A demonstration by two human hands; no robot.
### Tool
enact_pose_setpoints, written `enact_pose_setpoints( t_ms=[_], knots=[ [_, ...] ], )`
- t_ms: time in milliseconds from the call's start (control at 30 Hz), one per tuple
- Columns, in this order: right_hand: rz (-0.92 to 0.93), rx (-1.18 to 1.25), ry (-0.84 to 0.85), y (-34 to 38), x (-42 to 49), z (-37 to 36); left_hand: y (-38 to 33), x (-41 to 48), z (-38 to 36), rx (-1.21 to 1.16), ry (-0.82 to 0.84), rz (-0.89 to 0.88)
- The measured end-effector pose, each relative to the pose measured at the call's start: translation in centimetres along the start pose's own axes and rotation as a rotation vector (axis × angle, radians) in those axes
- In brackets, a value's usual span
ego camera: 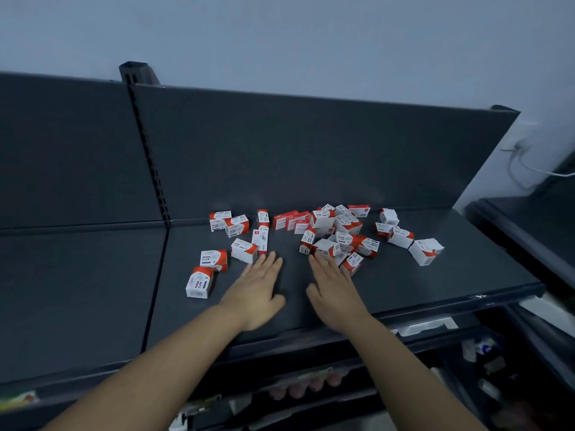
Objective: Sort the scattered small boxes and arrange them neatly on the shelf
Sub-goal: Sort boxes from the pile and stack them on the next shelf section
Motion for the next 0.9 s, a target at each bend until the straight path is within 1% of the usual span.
enact_pose_setpoints(
  t_ms=[200, 300, 433, 533, 667, 767, 900],
  knots=[
    [0.009, 0.014, 0.005, -0.2, 1.2, -0.1, -0.2, 1.6, 0.4, -0.031, -0.027, -0.056],
    [-0.012, -0.003, -0.002, -1.0, 1.8, 0.3, -0.1, 2.9, 0.4, -0.039, -0.01, -0.055],
    [-0.072, 0.061, -0.02, -2.2, 2.6, 0.8, -0.1, 4.8, 0.1, -0.062, 0.007, -0.074],
    [-0.068, 0.087, -0.043, -2.6, 2.9, 0.6, -0.1, 5.7, -0.3, -0.087, -0.001, -0.072],
    [-0.03, 0.083, -0.114, -3.1, 3.4, 0.5, 0.2, 6.4, -1.2, -0.064, -0.028, -0.01],
    [0.004, 0.057, -0.174, -3.4, 4.7, 1.2, 0.6, 7.1, -1.7, -0.029, -0.083, 0.08],
    [0.072, 0.01, -0.175, -3.0, 6.1, 2.1, 1.3, 8.0, -1.6, -0.025, -0.184, 0.216]
  ],
)
Point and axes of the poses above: each hand's wrist, its own x-axis towards the middle knuckle, its own z-axis out of the back of the hand, y = z × x, the point moved 4 cm from there along x, towards the middle knuckle, and after that the axes turned 3 degrees about x, right-handed, at the moved point
